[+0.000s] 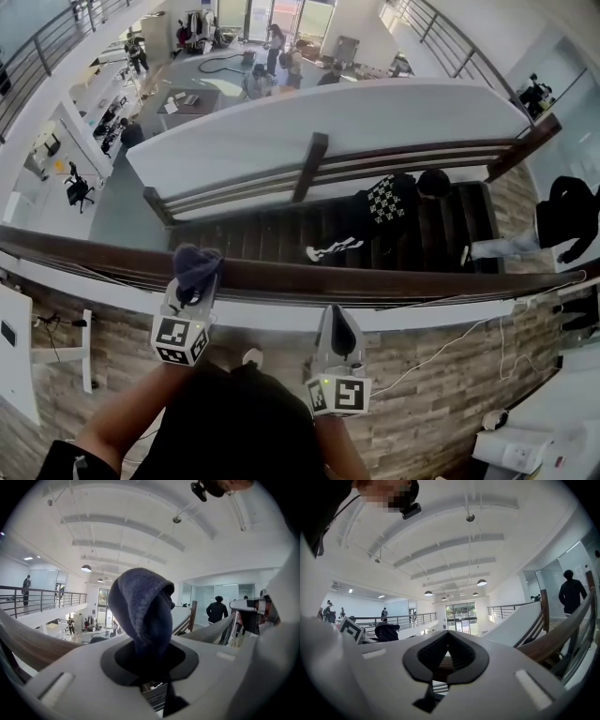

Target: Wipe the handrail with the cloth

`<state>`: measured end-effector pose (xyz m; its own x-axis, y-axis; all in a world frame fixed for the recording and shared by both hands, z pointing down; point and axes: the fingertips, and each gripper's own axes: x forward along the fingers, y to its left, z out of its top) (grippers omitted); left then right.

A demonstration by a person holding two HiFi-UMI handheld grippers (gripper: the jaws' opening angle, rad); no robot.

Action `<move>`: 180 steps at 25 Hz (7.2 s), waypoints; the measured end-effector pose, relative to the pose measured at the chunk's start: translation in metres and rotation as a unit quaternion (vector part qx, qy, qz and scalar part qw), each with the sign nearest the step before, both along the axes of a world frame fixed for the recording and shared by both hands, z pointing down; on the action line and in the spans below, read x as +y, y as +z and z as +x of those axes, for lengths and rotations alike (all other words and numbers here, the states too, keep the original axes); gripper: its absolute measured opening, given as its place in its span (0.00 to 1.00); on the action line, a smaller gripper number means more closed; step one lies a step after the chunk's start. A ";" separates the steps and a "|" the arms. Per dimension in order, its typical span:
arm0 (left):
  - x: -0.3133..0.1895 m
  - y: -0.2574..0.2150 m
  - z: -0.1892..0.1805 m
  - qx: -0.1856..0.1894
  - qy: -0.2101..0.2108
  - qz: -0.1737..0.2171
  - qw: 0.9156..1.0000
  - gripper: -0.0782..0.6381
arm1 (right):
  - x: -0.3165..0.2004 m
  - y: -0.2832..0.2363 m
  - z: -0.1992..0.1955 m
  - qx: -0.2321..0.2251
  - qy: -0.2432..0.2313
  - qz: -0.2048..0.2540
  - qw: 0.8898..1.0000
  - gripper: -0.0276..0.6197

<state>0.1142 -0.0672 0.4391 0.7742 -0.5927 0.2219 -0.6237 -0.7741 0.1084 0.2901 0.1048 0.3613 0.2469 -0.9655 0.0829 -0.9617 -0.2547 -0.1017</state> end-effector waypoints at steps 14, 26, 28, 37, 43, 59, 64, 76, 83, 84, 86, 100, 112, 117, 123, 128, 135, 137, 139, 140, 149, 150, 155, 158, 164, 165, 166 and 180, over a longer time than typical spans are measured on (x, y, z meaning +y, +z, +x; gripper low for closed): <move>0.027 0.002 0.039 0.002 0.052 -0.005 0.999 0.22 | 0.017 0.003 0.009 -0.002 0.020 -0.006 1.000 0.05; 0.045 0.002 0.078 0.009 0.089 -0.028 0.996 0.22 | 0.035 0.008 0.018 0.003 0.048 -0.023 0.999 0.05; 0.049 0.002 0.085 0.010 0.093 -0.030 0.995 0.22 | 0.040 0.009 0.020 0.001 0.056 -0.026 0.998 0.05; 0.063 0.002 0.109 0.012 0.112 -0.038 0.993 0.22 | 0.050 0.011 0.021 -0.002 0.072 -0.024 0.997 0.05; 0.073 0.000 0.127 0.008 0.129 -0.040 0.991 0.22 | 0.056 0.011 0.027 -0.006 0.083 -0.025 0.996 0.05; 0.101 -0.003 0.171 0.012 0.174 -0.052 0.983 0.22 | 0.073 0.013 0.035 -0.010 0.110 -0.030 0.993 0.05; 0.108 -0.003 0.184 0.012 0.184 -0.047 0.982 0.22 | 0.082 0.017 0.038 -0.016 0.124 -0.031 0.992 0.05; 0.122 -0.003 0.201 0.011 0.211 -0.044 0.976 0.22 | 0.088 0.018 0.041 -0.018 0.134 -0.031 0.990 0.05; 0.134 -0.001 0.213 0.010 0.230 -0.037 0.972 0.22 | 0.092 0.015 0.044 -0.015 0.139 -0.032 0.990 0.05; 0.135 -0.001 0.213 0.010 0.232 -0.037 0.972 0.22 | 0.093 0.014 0.043 -0.014 0.138 -0.030 0.990 0.05; 0.137 -0.001 0.214 0.011 0.239 -0.035 0.970 0.22 | 0.095 0.012 0.043 -0.007 0.141 -0.029 0.990 0.05; 0.139 -0.020 0.168 0.053 0.300 -0.013 0.952 0.23 | 0.014 -0.001 -0.022 -0.013 -0.070 -0.025 0.997 0.54; 0.151 -0.043 0.101 0.048 0.278 0.083 0.956 0.23 | -0.036 0.018 -0.096 -0.039 -0.215 -0.058 0.974 0.47; 0.131 -0.040 0.068 0.056 0.227 0.073 0.970 0.24 | -0.054 0.020 -0.130 -0.046 -0.279 -0.058 0.958 0.34; 0.110 -0.039 0.029 0.065 0.172 0.062 0.981 0.29 | -0.074 0.008 -0.167 -0.035 -0.323 -0.036 0.945 0.24; 0.101 -0.041 0.002 0.079 0.140 0.056 0.985 0.32 | -0.089 -0.001 -0.162 -0.037 -0.295 -0.012 0.955 0.20; 0.083 -0.039 -0.075 0.113 0.025 0.039 0.993 0.16 | -0.108 0.005 -0.167 -0.028 -0.287 -0.004 0.958 0.19; 0.073 -0.036 -0.102 0.112 -0.007 0.036 0.993 0.11 | -0.112 0.012 -0.182 -0.022 -0.294 -0.006 0.956 0.19; 0.061 -0.032 -0.127 0.114 -0.032 0.035 0.992 0.11 | -0.118 0.018 -0.202 -0.014 -0.296 -0.003 0.955 0.19; 0.055 -0.031 -0.139 0.117 -0.042 0.034 0.992 0.11 | -0.122 0.019 -0.214 -0.013 -0.297 0.000 0.955 0.19; 0.002 -0.034 -0.217 0.101 -0.080 0.023 0.991 0.11 | -0.156 0.031 -0.294 0.023 -0.262 0.019 0.965 0.20; -0.001 -0.031 -0.226 0.099 -0.080 0.019 0.992 0.11 | -0.160 0.033 -0.302 0.031 -0.258 0.026 0.965 0.20; -0.012 -0.027 -0.270 0.117 -0.067 0.012 0.991 0.11 | -0.184 0.067 -0.357 0.065 -0.266 0.038 0.961 0.20; -0.014 -0.027 -0.297 0.110 -0.053 0.011 0.992 0.11 | -0.199 0.097 -0.400 0.074 -0.282 0.024 0.956 0.20; -0.039 -0.020 -0.350 0.084 -0.063 0.009 0.994 0.11 | -0.250 0.142 -0.448 0.082 -0.279 0.006 0.957 0.20; -0.042 -0.018 -0.355 0.082 -0.064 0.010 0.995 0.11 | -0.257 0.149 -0.450 0.083 -0.277 0.004 0.957 0.20; -0.044 -0.017 -0.360 0.081 -0.065 0.011 0.995 0.11 | -0.263 0.156 -0.451 0.084 -0.276 0.001 0.958 0.20; -0.061 0.023 -0.388 0.089 -0.069 -0.020 0.993 0.11 | -0.332 0.234 -0.460 0.088 -0.229 -0.094 0.965 0.20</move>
<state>-0.2738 -0.1279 0.4619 0.7157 -0.6890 0.1141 -0.6913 -0.6758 0.2559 -0.1700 -0.2276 0.5950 -0.1766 -0.9486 0.2625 -0.9759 0.2036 0.0791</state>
